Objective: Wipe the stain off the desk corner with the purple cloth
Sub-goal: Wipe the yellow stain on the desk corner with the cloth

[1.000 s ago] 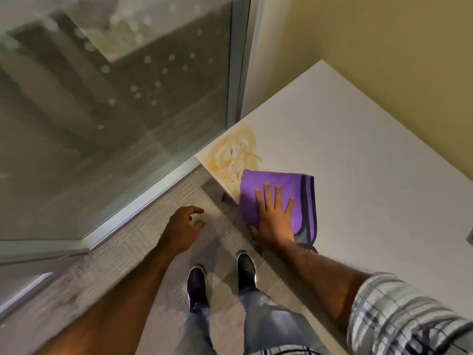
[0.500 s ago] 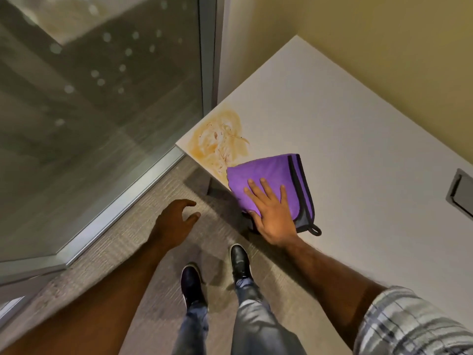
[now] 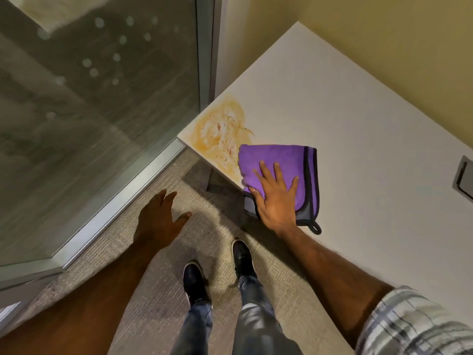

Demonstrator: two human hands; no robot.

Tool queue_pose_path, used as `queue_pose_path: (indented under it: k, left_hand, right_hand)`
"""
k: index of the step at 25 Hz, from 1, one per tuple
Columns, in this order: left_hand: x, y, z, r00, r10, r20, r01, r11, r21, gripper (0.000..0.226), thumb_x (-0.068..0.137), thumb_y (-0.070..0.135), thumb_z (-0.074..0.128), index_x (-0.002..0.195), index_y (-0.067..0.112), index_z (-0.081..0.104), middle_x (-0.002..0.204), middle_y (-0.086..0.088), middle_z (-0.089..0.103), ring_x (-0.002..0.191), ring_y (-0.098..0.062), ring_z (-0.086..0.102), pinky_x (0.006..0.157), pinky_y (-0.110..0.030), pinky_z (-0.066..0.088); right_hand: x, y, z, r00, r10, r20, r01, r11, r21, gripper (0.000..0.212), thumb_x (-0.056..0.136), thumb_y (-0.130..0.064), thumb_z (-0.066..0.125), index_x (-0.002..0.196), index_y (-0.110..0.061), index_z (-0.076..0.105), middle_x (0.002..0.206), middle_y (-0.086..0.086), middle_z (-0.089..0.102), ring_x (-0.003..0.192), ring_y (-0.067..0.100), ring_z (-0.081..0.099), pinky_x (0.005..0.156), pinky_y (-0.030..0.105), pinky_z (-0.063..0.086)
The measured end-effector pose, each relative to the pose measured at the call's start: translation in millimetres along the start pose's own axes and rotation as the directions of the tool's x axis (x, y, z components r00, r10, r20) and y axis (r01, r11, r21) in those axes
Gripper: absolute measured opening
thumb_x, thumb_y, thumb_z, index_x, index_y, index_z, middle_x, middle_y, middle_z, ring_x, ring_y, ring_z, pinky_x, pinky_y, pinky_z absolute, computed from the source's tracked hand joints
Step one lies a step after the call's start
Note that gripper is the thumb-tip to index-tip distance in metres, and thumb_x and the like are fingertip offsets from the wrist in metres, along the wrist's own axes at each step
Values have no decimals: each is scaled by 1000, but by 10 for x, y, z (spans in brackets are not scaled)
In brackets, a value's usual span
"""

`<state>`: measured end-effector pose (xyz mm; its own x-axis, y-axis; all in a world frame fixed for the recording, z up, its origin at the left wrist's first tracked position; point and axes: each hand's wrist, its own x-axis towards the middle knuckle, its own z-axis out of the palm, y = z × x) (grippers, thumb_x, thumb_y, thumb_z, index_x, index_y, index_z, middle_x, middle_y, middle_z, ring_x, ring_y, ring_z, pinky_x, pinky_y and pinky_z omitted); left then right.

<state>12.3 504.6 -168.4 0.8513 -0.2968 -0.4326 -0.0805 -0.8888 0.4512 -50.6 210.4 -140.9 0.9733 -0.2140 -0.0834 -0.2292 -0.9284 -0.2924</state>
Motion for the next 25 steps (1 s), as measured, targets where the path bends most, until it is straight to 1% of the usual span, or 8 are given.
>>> queue_pose_path:
  k: [2, 4, 8, 10, 12, 16, 22, 25]
  left_hand:
    - [4, -58, -24, 998, 58, 3, -58, 991, 121, 85, 83, 74, 40, 150, 21, 30, 160, -10, 24, 148, -30, 20, 116, -53, 22]
    - [27, -109, -110, 989, 144, -13, -137, 963, 233, 89, 81, 79, 33, 149, 21, 30, 161, -11, 23, 149, -31, 17, 117, -55, 19]
    - [156, -188, -364, 971, 229, -67, -187, 905, 382, 94, 78, 82, 34, 146, 18, 35, 158, -15, 29, 145, -35, 27, 113, -60, 23]
    - [180, -218, -405, 971, 228, -66, -181, 891, 417, 95, 77, 83, 33, 147, 18, 33, 158, -15, 27, 146, -34, 26, 113, -60, 22]
    - [163, -217, -368, 974, 221, -52, -180, 891, 418, 96, 77, 83, 31, 147, 18, 33, 158, -15, 27, 146, -34, 26, 113, -60, 21]
    - [173, -133, -334, 973, 225, -53, -186, 899, 396, 94, 79, 82, 32, 146, 17, 35, 156, -16, 31, 145, -34, 27, 113, -61, 21]
    - [188, -217, -254, 981, 169, -101, -127, 935, 332, 92, 82, 79, 25, 150, 18, 26, 161, -14, 21, 149, -31, 16, 117, -57, 11]
    - [176, -238, -208, 983, 121, -141, -78, 958, 277, 89, 83, 76, 22, 150, 18, 25, 161, -14, 19, 150, -30, 13, 117, -57, 8]
  right_hand:
    - [-245, 249, -50, 991, -134, 30, 135, 990, -41, 52, 102, -51, 24, 152, -37, 29, 164, -12, 17, 153, 18, 4, 114, 71, 5]
    - [-333, 413, -120, 992, -128, 20, 128, 992, -18, 54, 102, -55, 18, 151, -37, 31, 163, -10, 21, 153, 17, 6, 114, 71, 6]
    - [107, 179, -72, 982, 177, -65, -174, 984, 40, 54, 101, -56, 22, 149, -35, 34, 162, -8, 25, 152, 21, 12, 115, 72, 0]
    - [370, -24, -28, 967, 250, -47, -249, 968, 31, 53, 102, -54, 26, 150, -34, 33, 164, -8, 20, 153, 23, 7, 112, 71, -8]
    - [349, -110, 2, 985, 172, -17, -172, 985, 28, 52, 103, -52, 28, 151, -33, 32, 164, -9, 19, 153, 23, 6, 111, 71, -10]
    - [-224, 236, -66, 999, -46, -17, 46, 999, 14, 50, 101, -49, 28, 148, -34, 36, 161, -12, 24, 152, 19, 13, 114, 72, 6]
    - [292, 207, -115, 964, 246, -97, -237, 967, 95, 49, 102, -51, 31, 146, -33, 42, 161, -7, 30, 152, 22, 15, 116, 69, 1]
    - [516, -67, -21, 978, 194, -73, -190, 980, 53, 50, 102, -52, 32, 148, -34, 38, 163, -8, 24, 152, 23, 10, 116, 68, -3]
